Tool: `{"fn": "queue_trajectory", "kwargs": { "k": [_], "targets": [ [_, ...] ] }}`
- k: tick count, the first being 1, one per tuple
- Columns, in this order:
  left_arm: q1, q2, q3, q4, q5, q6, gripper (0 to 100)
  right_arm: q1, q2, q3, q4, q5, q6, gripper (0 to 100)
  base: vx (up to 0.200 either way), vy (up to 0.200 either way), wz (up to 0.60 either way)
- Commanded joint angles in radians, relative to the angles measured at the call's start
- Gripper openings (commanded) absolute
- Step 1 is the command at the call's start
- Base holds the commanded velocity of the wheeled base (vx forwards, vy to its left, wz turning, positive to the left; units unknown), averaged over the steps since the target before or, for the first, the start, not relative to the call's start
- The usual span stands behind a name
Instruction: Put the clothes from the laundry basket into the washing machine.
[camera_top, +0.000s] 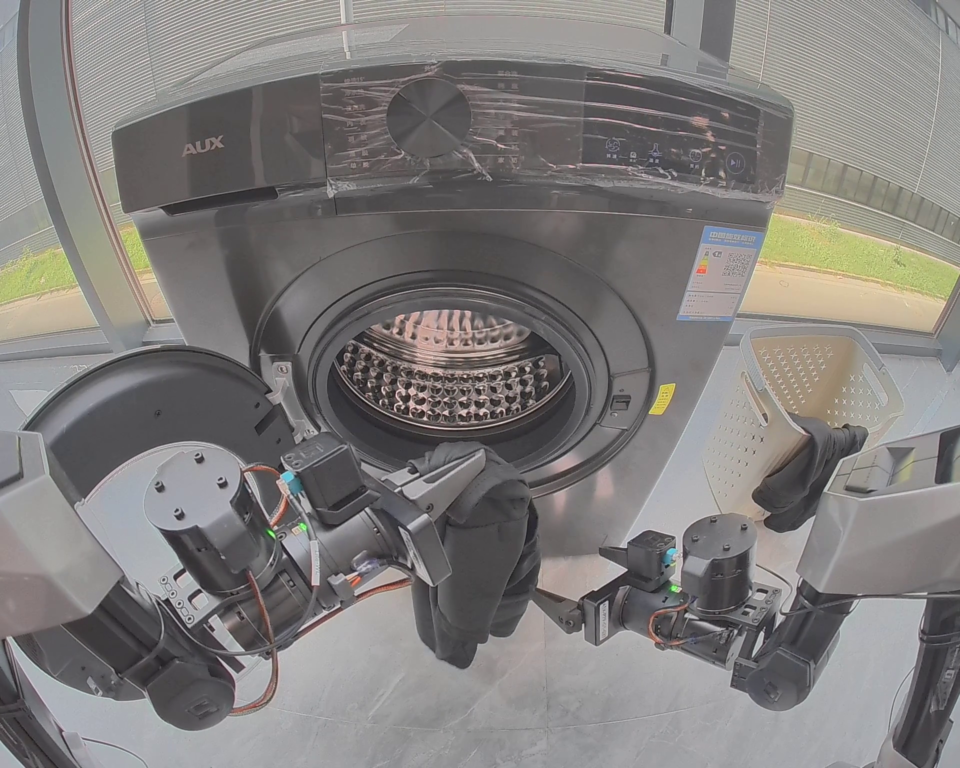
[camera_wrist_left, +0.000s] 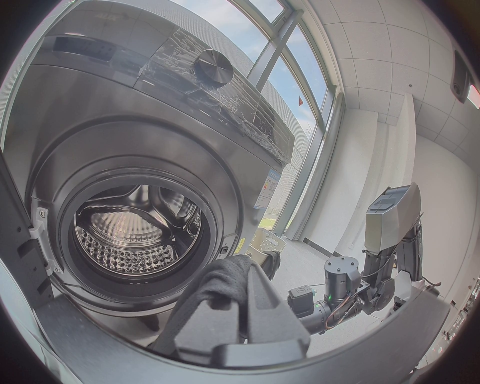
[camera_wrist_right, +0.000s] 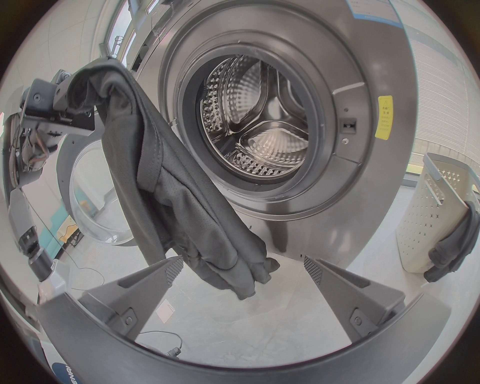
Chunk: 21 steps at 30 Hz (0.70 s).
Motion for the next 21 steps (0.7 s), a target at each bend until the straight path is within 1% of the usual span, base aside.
{"fn": "queue_trajectory", "kwargs": {
  "k": [1,4,10,15,16,17,18,21],
  "targets": [
    [-0.002,0.002,-0.007,-0.004,0.002,0.000,0,-0.002,0.052,-0.023,-0.018,0.027,-0.011,100,0.000,0.000,0.00],
    [-0.002,-0.002,-0.005,-0.004,0.002,0.000,0,-0.007,0.086,-0.052,-0.052,0.047,-0.017,100,0.000,0.000,0.00],
    [-0.002,-0.005,0.001,-0.004,0.004,0.002,0,-0.010,0.126,-0.102,-0.061,0.070,-0.019,100,0.000,0.000,0.00],
    [-0.002,-0.006,0.004,-0.004,0.002,0.002,0,-0.010,0.143,-0.140,-0.062,0.071,-0.019,100,0.000,0.000,0.00],
    [-0.002,-0.005,0.002,-0.004,0.002,0.002,0,-0.010,0.155,-0.172,-0.064,0.071,-0.016,100,0.000,0.000,0.00],
    [-0.002,-0.005,0.002,-0.004,0.002,0.002,0,-0.010,0.155,-0.172,-0.064,0.071,-0.016,100,0.000,0.000,0.00],
    [-0.002,-0.005,0.004,-0.004,0.002,0.002,0,-0.010,0.163,-0.200,-0.078,0.071,-0.016,100,0.000,0.000,0.00],
    [-0.002,-0.005,0.007,-0.004,0.002,0.004,0,-0.010,0.164,-0.226,-0.092,0.071,-0.016,100,0.000,0.000,0.00]
  ]
}}
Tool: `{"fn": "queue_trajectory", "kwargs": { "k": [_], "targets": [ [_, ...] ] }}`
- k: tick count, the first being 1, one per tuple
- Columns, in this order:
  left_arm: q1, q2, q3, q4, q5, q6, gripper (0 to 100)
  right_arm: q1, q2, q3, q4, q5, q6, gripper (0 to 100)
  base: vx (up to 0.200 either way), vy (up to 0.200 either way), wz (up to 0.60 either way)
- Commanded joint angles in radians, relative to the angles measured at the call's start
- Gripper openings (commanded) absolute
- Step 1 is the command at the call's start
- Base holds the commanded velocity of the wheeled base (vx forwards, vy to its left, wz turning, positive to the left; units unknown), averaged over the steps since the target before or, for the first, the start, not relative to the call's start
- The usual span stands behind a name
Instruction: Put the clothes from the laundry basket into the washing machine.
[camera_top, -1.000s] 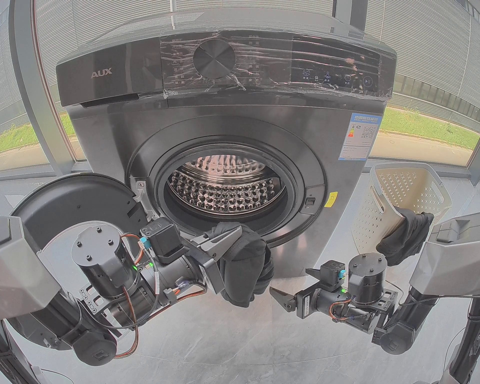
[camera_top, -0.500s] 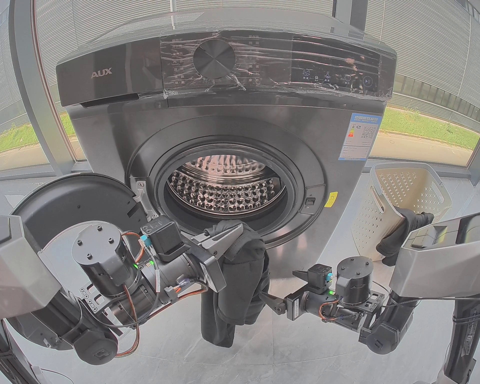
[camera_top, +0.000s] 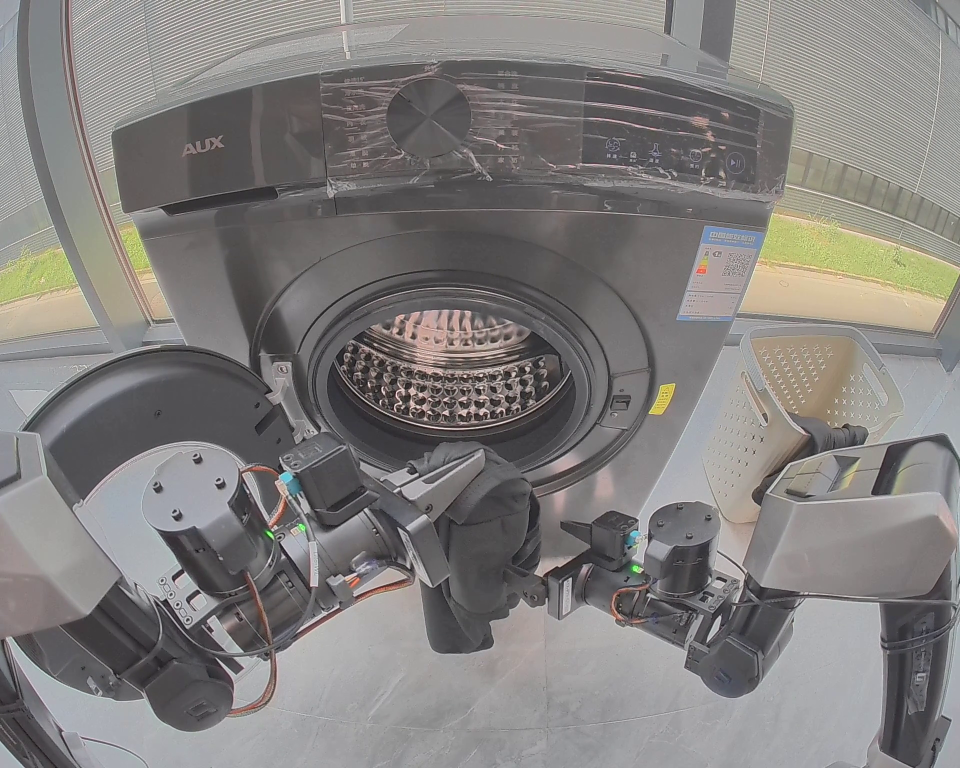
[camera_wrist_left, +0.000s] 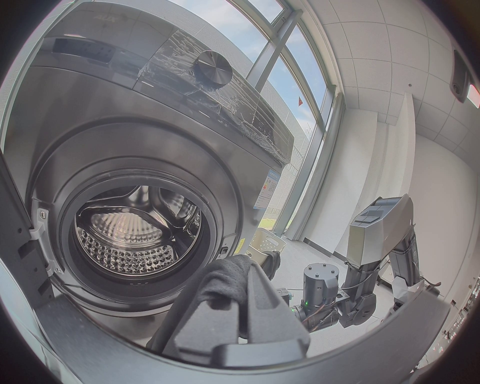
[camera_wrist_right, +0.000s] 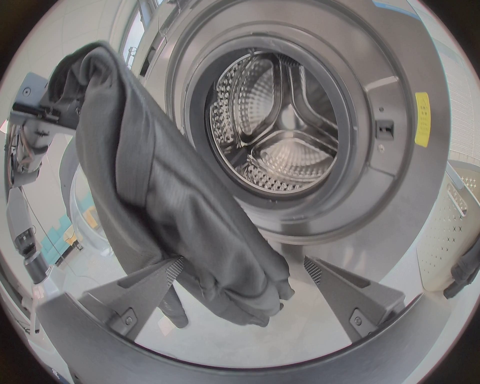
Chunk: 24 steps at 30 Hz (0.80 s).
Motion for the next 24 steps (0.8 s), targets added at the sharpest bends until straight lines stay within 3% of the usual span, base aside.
{"fn": "queue_trajectory", "kwargs": {
  "k": [1,7,8,14,24],
  "targets": [
    [0.000,0.001,0.004,-0.004,0.000,0.001,0,0.000,0.020,-0.051,-0.009,0.000,0.001,100,0.000,0.000,0.00],
    [0.001,0.005,0.004,-0.004,-0.001,-0.001,0,0.011,0.022,-0.059,-0.012,0.003,0.001,100,0.000,0.000,0.00],
    [0.001,0.008,0.004,-0.006,-0.001,-0.001,0,0.017,0.039,-0.057,-0.031,0.003,0.001,0,0.000,0.000,0.00],
    [0.021,0.015,-0.001,-0.004,-0.001,-0.001,0,0.026,0.048,-0.043,-0.060,0.025,0.001,0,0.000,0.000,0.00],
    [0.080,0.016,0.010,-0.004,-0.006,-0.001,0,0.006,-0.069,0.070,-0.059,0.011,-0.002,0,0.000,0.000,0.00]
  ]
}}
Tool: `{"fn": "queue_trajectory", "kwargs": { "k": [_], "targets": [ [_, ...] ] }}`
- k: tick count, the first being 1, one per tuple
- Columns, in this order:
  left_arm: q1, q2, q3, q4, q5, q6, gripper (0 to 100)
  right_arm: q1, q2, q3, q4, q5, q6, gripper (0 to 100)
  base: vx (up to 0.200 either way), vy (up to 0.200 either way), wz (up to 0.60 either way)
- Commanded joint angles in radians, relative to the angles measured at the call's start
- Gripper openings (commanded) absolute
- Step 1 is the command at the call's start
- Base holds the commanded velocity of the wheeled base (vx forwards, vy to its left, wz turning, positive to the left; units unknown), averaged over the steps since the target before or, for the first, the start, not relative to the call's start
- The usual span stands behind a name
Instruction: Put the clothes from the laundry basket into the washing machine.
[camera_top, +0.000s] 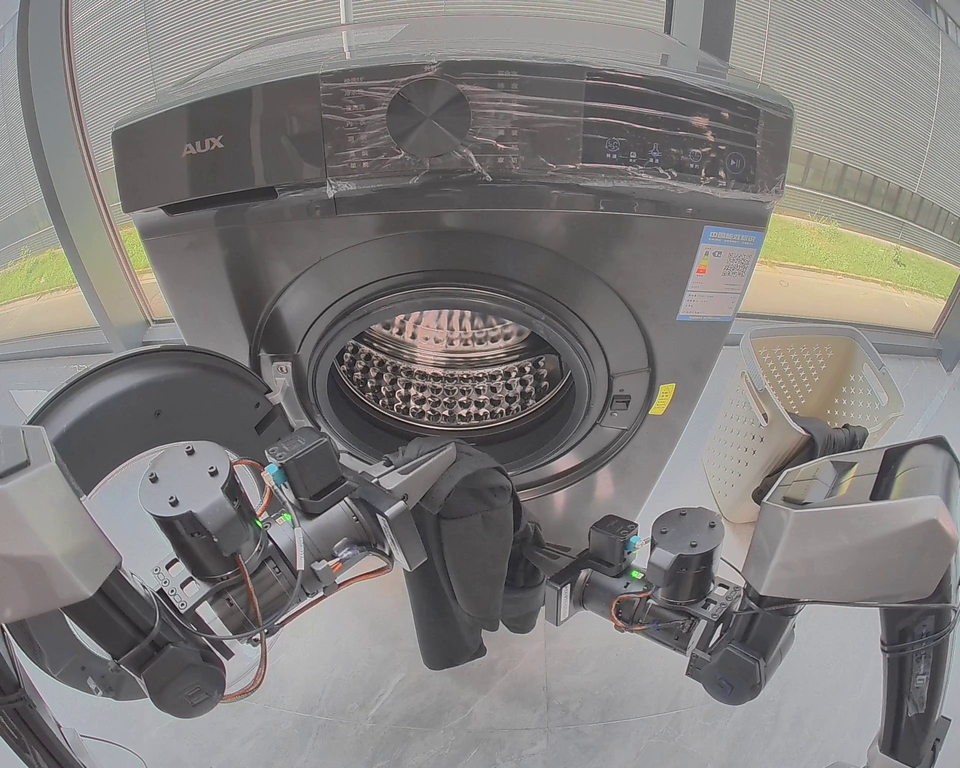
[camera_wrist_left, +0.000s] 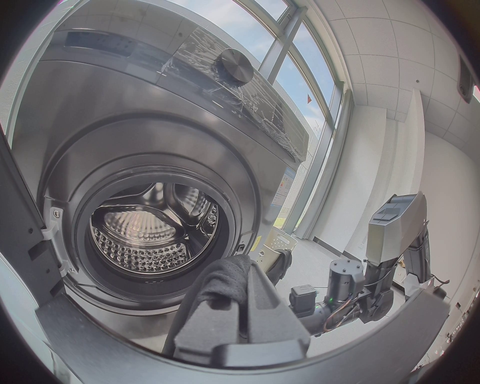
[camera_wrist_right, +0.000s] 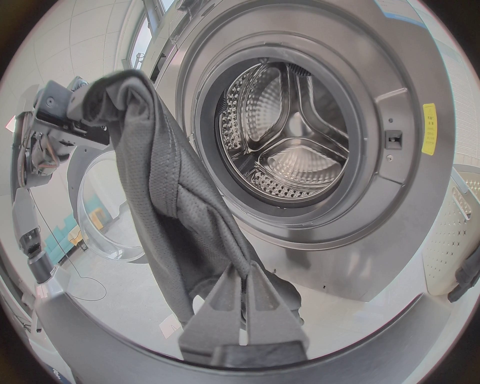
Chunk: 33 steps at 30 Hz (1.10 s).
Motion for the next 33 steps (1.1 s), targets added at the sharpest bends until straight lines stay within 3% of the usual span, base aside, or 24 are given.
{"fn": "queue_trajectory", "kwargs": {
  "k": [1,15,16,33],
  "targets": [
    [0.015,0.002,0.005,-0.004,-0.003,0.000,0,-0.013,-0.084,0.063,0.000,-0.007,0.000,0,0.000,0.000,0.00],
    [0.007,0.045,0.020,-0.004,-0.003,0.003,0,-0.017,-0.234,0.197,0.002,-0.011,0.003,0,0.000,0.000,0.00],
    [0.006,0.045,0.020,-0.004,-0.004,0.003,100,-0.017,-0.240,0.197,0.002,-0.011,0.003,0,0.000,0.000,0.00],
    [0.012,0.169,0.045,-0.004,0.010,0.014,100,-0.018,-0.339,0.181,-0.001,-0.013,0.003,0,0.000,0.000,0.00]
  ]
}}
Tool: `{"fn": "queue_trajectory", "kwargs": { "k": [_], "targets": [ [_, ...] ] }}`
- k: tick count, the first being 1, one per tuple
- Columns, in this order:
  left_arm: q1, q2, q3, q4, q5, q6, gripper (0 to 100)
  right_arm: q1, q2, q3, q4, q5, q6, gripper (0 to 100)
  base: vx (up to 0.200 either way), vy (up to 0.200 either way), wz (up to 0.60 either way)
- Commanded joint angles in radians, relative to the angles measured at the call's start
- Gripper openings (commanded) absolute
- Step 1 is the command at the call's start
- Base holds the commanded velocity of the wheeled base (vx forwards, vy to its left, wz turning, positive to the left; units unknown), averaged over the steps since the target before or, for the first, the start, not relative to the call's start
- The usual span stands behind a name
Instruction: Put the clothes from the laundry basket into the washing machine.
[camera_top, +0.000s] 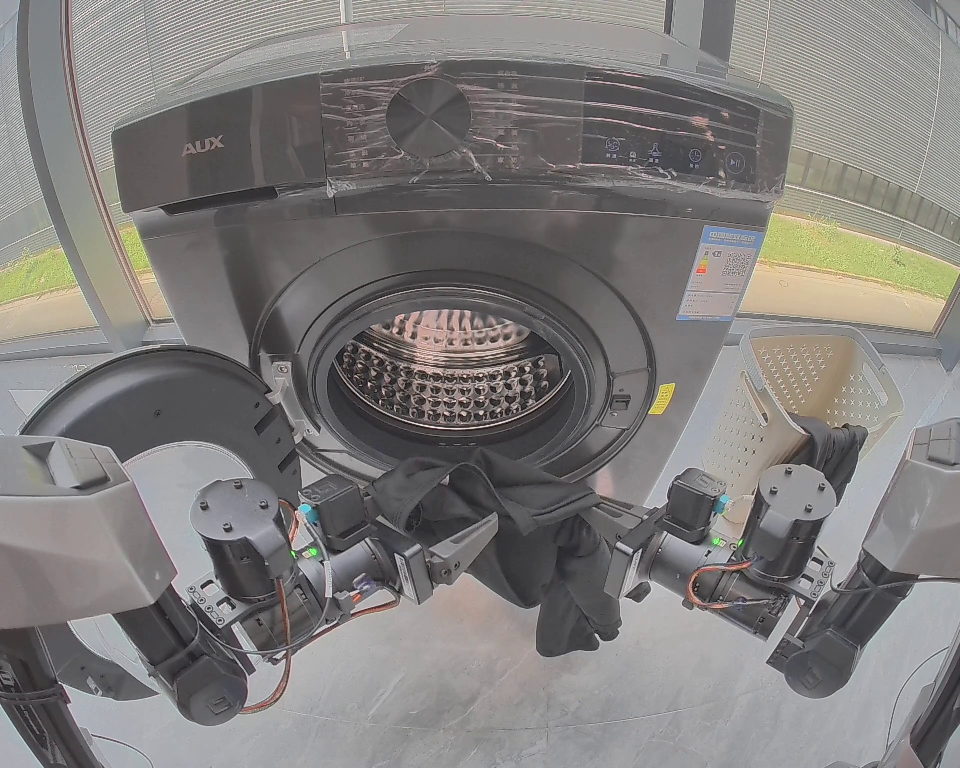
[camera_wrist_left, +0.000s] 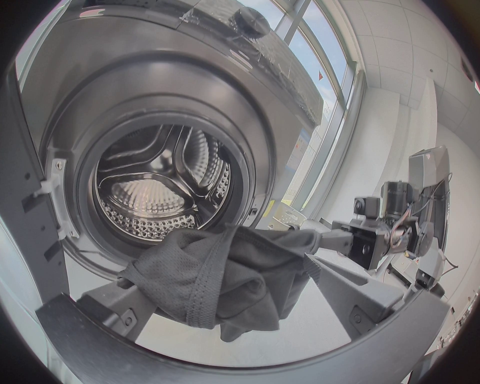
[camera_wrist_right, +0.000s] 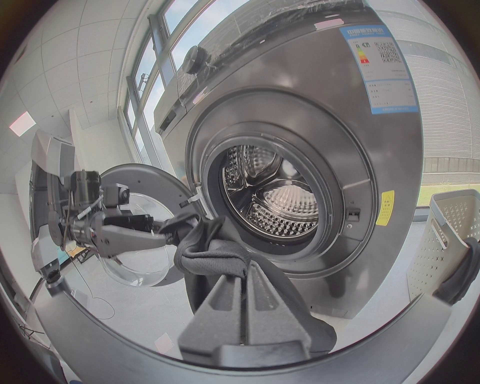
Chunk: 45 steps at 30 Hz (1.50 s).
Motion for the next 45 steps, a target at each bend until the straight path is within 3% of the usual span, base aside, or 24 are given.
{"fn": "queue_trajectory", "kwargs": {
  "k": [1,7,10,16,26,45],
  "targets": [
    [-0.003,0.050,0.019,-0.004,-0.002,0.002,100,-0.001,-0.026,-0.006,-0.001,-0.005,0.001,0,0.000,0.000,0.00],
    [0.003,0.071,0.039,-0.006,0.000,0.015,100,-0.009,-0.026,-0.026,0.001,-0.028,0.003,0,0.000,0.000,0.00],
    [0.011,0.088,0.042,-0.006,0.003,0.047,100,-0.012,-0.026,-0.031,0.001,-0.030,0.004,0,0.000,0.000,0.00],
    [0.057,0.109,0.032,-0.006,0.030,0.070,100,-0.032,-0.026,-0.026,0.002,-0.031,0.004,0,0.000,0.000,0.00],
    [0.091,0.102,0.028,-0.006,0.043,0.075,100,-0.047,-0.023,-0.026,0.013,-0.036,0.004,0,0.000,0.000,0.00],
    [0.046,0.120,0.051,-0.007,0.029,0.072,100,0.008,-0.017,-0.094,0.018,-0.050,0.004,0,0.000,0.000,0.00]
  ]
}}
